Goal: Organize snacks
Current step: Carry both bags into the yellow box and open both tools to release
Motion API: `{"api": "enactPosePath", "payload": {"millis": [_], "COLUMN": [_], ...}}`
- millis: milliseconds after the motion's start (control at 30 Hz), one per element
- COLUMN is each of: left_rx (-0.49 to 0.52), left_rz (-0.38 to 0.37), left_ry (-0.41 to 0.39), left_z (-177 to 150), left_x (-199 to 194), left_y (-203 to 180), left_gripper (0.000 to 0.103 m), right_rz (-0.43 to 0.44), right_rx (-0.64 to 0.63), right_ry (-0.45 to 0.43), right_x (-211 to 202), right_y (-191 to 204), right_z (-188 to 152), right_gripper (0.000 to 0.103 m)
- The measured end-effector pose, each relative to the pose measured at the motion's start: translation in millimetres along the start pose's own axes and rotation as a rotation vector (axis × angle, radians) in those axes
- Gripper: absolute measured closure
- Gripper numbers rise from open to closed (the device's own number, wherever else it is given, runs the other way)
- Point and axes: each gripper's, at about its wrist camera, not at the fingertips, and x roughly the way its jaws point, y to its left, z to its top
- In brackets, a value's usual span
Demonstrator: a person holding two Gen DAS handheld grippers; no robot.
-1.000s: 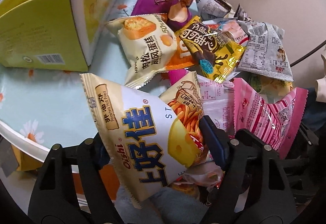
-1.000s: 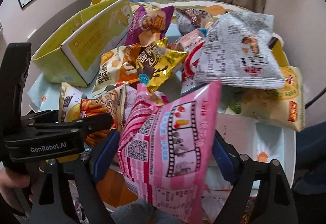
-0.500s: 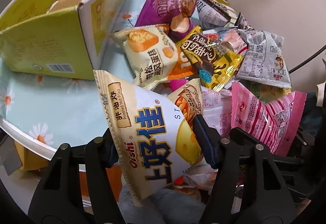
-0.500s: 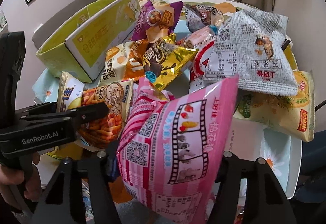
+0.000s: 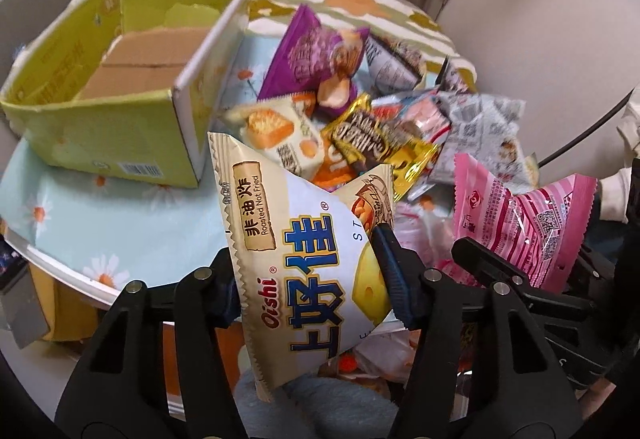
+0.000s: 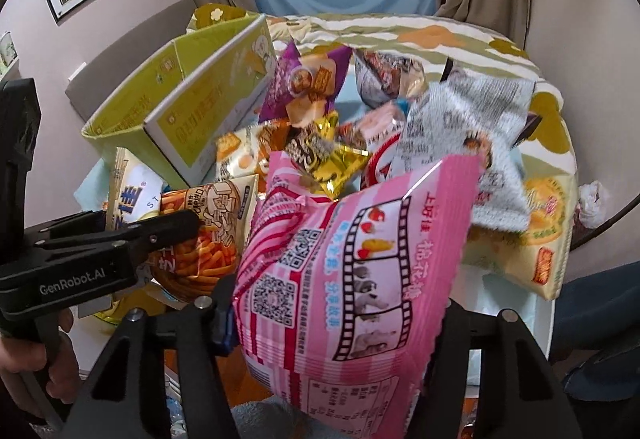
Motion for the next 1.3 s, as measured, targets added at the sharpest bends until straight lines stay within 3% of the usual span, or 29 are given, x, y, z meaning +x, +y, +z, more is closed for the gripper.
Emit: {"api": "enactPosePath", "payload": {"millis": [300, 600, 1000, 1300], "left_rx": [-0.01, -0.035, -0.005, 0.077], "left_rz": [-0.006, 0.009, 0.04, 0.082], "left_ry": [-0.12, -0.191, -0.168, -0.058], "left_z": [40.6, 110.9, 205.5, 265.6], "left_x": [-54.1, -68.4, -34.2, 35.4], "left_y": [7.1, 66.7, 169.1, 231.4], "left_gripper": [0.048, 0.048, 0.048, 0.047], "right_rz": [0.009, 0.032, 0.042, -0.011], "right_rx": [-0.052, -0.082, -0.074, -0.026], "right_ry": [-0.088, -0.16, -0.169, -0.109], "right_x": [-38.6, -38.8, 25.7, 92.9], "right_y": [12.6, 50.5, 130.1, 164.1], "right_z": [35.3, 98.8, 200.4, 261.0], "right_gripper": [0.047, 0.047, 0.047, 0.047]}}
